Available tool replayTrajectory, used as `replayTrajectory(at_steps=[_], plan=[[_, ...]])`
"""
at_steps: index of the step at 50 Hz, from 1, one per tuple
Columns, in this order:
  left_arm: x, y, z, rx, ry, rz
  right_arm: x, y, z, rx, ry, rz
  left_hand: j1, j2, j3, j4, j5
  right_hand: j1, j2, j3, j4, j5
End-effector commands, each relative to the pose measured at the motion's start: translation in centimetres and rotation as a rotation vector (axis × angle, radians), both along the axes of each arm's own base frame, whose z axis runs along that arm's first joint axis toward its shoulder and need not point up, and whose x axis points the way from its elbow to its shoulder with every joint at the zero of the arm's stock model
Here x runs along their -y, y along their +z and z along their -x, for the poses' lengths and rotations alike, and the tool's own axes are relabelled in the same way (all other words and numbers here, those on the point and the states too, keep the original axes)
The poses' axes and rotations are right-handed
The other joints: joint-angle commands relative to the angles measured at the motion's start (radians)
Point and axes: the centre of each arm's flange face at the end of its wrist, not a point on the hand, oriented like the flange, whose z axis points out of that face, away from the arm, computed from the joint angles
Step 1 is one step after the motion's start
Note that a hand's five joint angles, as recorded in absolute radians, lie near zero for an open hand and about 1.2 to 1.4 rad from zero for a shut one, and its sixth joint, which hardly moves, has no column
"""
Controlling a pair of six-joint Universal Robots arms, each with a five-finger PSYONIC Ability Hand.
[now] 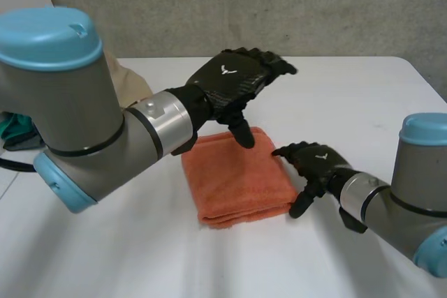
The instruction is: Fold the laundry.
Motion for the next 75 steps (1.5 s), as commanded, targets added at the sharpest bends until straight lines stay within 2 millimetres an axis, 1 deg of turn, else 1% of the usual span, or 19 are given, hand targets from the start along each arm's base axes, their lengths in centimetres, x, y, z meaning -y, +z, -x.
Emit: replayTrajectory(at_steps=[1,8,12,14,15,22,26,27,30,31,35,39,47,57,58,59,65,72,75], plan=[[-0.2,0.2,0.3,-0.001,-0.029,0.000,0.0,-1.2,-0.9,0.074,0.028,-0.034,0.022,0.003,-0.003,0.009,-0.016,0.073,0.078,0.071,0.073,0.074],[-0.2,-0.2,0.4,0.005,-0.030,-0.009,1.1,-2.5,-1.4,0.074,0.033,-0.010,0.019,0.000,-0.006,0.006,-0.019,0.196,0.201,0.194,0.196,0.197],[-0.3,-0.3,0.3,0.009,-0.030,-0.014,1.5,-3.1,-2.1,0.064,0.049,0.000,0.019,0.000,-0.006,0.006,-0.019,0.434,0.438,0.432,0.433,0.435],[-0.3,-0.5,0.4,0.011,-0.030,-0.017,2.1,-3.4,-2.2,0.052,0.037,0.014,0.022,0.003,-0.003,0.009,-0.016,1.007,1.012,1.005,1.007,1.008],[-0.3,-0.5,0.3,0.011,-0.028,-0.019,2.3,-3.5,-2.2,0.047,0.029,0.017,0.022,0.003,-0.003,0.009,-0.016,1.166,1.170,1.164,1.165,1.167],[-0.1,-0.4,0.2,0.009,-0.022,-0.018,4.6,-2.3,-1.6,0.052,-0.073,0.143,0.022,0.003,-0.003,0.009,-0.016,1.167,1.172,1.165,1.167,1.168],[0.0,0.0,0.1,0.001,-0.019,-0.007,7.5,0.8,-1.3,0.112,-0.125,0.275,0.022,0.003,-0.003,0.009,-0.016,1.167,1.172,1.165,1.167,1.168],[0.0,0.1,0.1,0.000,-0.016,-0.005,9.5,1.8,-0.4,0.125,-0.168,0.313,0.022,0.003,-0.003,0.009,-0.016,1.167,1.172,1.165,1.167,1.168],[0.1,0.4,0.1,-0.007,-0.008,0.004,12.9,1.7,1.8,0.116,-0.261,0.339,0.022,0.003,-0.003,0.009,-0.016,1.167,1.172,1.165,1.167,1.168],[0.1,0.4,0.1,-0.007,-0.007,0.004,15.2,1.8,3.4,0.103,-0.329,0.365,0.022,0.003,-0.003,0.009,-0.016,1.167,1.172,1.165,1.167,1.168],[0.2,0.6,0.1,-0.012,-0.002,0.009,20.6,2.2,7.8,0.078,-0.491,0.415,0.022,0.003,-0.003,0.009,-0.016,1.167,1.172,1.165,1.167,1.168],[0.1,0.8,0.2,-0.015,-0.005,0.012,24.8,1.7,11.9,0.058,-0.609,0.451,0.022,0.003,-0.003,0.009,-0.016,1.167,1.172,1.165,1.167,1.168],[0.1,0.8,0.3,-0.015,-0.002,0.013,29.5,0.4,18.2,0.030,-0.760,0.494,0.022,0.003,-0.003,0.009,-0.016,1.167,1.172,1.165,1.167,1.168],[-0.1,0.7,0.4,-0.014,-0.002,0.013,30.5,-0.9,21.8,0.016,-0.801,0.490,0.019,0.000,-0.006,0.006,-0.019,1.160,1.164,1.158,1.159,1.160],[-0.1,0.7,0.4,-0.014,-0.002,0.013,30.5,-0.9,21.9,0.014,-0.804,0.486,0.022,0.003,-0.003,0.009,-0.016,0.726,0.731,0.725,0.726,0.727],[-0.1,0.7,0.4,-0.014,-0.002,0.013,30.4,-1.0,22.0,0.009,-0.806,0.474,0.022,0.003,-0.003,0.009,-0.016,-0.054,-0.050,-0.056,-0.055,-0.054],[-0.4,0.7,0.6,-0.015,-0.010,0.013,29.9,-0.5,23.0,-0.056,-0.819,0.449,0.019,0.000,-0.006,0.006,-0.019,-0.054,-0.050,-0.056,-0.055,-0.054],[-0.5,1.1,0.5,-0.021,-0.007,0.021,27.9,4.1,22.1,-0.284,-0.784,0.521,0.022,0.003,-0.003,0.009,-0.016,-0.054,-0.050,-0.056,-0.055,-0.054],[-0.5,1.6,0.3,-0.028,0.007,0.032,26.3,6.6,20.5,-0.324,-0.688,0.595,0.022,0.003,-0.003,0.009,-0.016,-0.054,-0.050,-0.056,-0.055,-0.054]])
